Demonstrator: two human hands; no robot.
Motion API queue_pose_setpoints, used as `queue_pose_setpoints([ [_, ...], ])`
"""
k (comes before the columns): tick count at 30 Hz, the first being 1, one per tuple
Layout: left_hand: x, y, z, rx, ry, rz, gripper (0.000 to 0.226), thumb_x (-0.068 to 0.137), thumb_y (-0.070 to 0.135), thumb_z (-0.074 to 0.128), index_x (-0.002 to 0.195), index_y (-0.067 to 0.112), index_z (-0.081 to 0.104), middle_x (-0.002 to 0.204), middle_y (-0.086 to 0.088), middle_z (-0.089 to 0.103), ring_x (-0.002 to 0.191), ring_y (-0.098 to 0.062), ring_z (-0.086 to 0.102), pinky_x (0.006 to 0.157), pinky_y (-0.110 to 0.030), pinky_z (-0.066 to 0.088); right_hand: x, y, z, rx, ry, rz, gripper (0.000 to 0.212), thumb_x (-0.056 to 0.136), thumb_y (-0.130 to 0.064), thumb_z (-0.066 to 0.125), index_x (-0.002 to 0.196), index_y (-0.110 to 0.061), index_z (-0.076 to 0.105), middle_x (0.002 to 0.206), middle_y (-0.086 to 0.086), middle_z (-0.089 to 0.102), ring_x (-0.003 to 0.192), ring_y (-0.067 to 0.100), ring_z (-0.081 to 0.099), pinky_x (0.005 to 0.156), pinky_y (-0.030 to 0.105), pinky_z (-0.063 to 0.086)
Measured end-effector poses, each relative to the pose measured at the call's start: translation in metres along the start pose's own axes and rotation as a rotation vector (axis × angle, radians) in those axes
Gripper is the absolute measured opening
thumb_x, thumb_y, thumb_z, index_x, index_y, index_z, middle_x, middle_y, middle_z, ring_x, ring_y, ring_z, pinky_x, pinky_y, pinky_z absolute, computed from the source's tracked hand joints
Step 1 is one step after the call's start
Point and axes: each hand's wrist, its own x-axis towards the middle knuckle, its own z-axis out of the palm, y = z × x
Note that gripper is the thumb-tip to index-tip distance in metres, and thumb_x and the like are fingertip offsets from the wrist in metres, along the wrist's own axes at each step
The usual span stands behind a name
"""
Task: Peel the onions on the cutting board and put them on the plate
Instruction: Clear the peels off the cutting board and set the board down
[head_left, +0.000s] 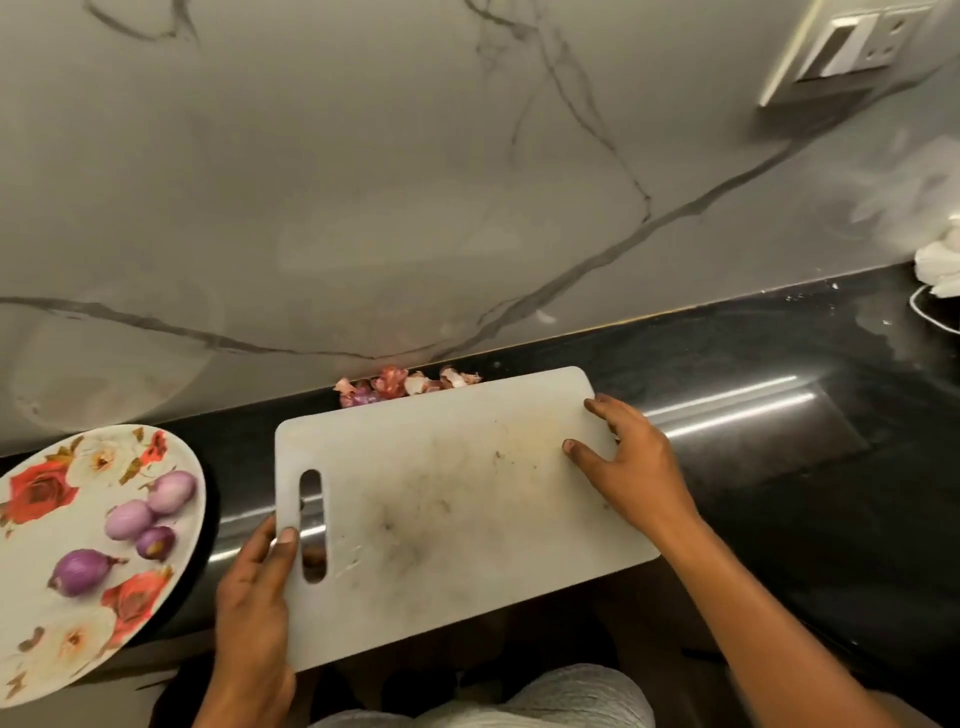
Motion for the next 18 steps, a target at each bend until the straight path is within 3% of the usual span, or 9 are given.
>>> queue_pose_setpoints([
  [3, -0.022, -0.016, 0.041, 0.054, -0.054, 0.023, 0.021, 0.108, 0.026, 0.054, 0.114, 0.034, 0.073, 0.092, -0.013, 0.076, 0.08, -0.033, 0.071, 0.074, -0.045, 0.06, 0.001, 0.035, -0.031, 0.026, 0.027, 0.084, 0.065, 0.092, -0.031, 0.079, 0.151, -0.021, 0.052, 0.16, -0.002, 0.046, 0.143, 0.022, 0.048, 0.116, 0.046, 0.046],
  [6, -0.051, -0.031, 0.088, 0.077, -0.069, 0.009, 0.021, 0.11, 0.029, 0.052, 0.119, 0.031, 0.07, 0.082, -0.004, 0.076, 0.073, -0.025, 0.072, 0.065, -0.041, 0.059, 0.005, 0.075, -0.062, 0.029, 0.038, 0.143, 0.066, 0.091, -0.03, 0.08, 0.15, -0.022, 0.052, 0.159, -0.003, 0.046, 0.142, 0.024, 0.048, 0.107, 0.052, 0.054],
  [10, -0.088, -0.06, 0.155, 0.102, -0.055, -0.002, 0.022, 0.111, 0.029, 0.049, 0.116, 0.032, 0.07, 0.089, -0.002, 0.08, 0.077, -0.02, 0.077, 0.063, -0.033, 0.057, 0.019, 0.123, -0.106, 0.018, 0.06, 0.192, 0.066, 0.09, -0.023, 0.081, 0.15, -0.017, 0.053, 0.155, 0.0, 0.051, 0.14, 0.025, 0.051, 0.112, 0.043, 0.045],
  [14, -0.095, -0.084, 0.199, 0.235, -0.096, 0.028, 0.027, 0.112, 0.031, 0.045, 0.128, 0.033, 0.068, 0.108, 0.0, 0.074, 0.098, -0.02, 0.071, 0.073, -0.033, 0.054, 0.03, 0.154, -0.127, 0.075, 0.128, 0.328, 0.068, 0.087, -0.019, 0.081, 0.149, -0.019, 0.055, 0.146, 0.009, 0.059, 0.13, 0.031, 0.058, 0.104, 0.046, 0.051],
  [18, -0.072, -0.09, 0.214, 0.489, -0.182, 0.088, 0.029, 0.112, 0.031, 0.044, 0.132, 0.033, 0.065, 0.124, 0.002, 0.061, 0.113, -0.021, 0.063, 0.093, -0.04, 0.053, 0.036, 0.173, -0.129, 0.102, 0.172, 0.394, 0.067, 0.086, -0.019, 0.081, 0.148, -0.019, 0.056, 0.144, 0.013, 0.06, 0.128, 0.035, 0.058, 0.104, 0.048, 0.052],
])
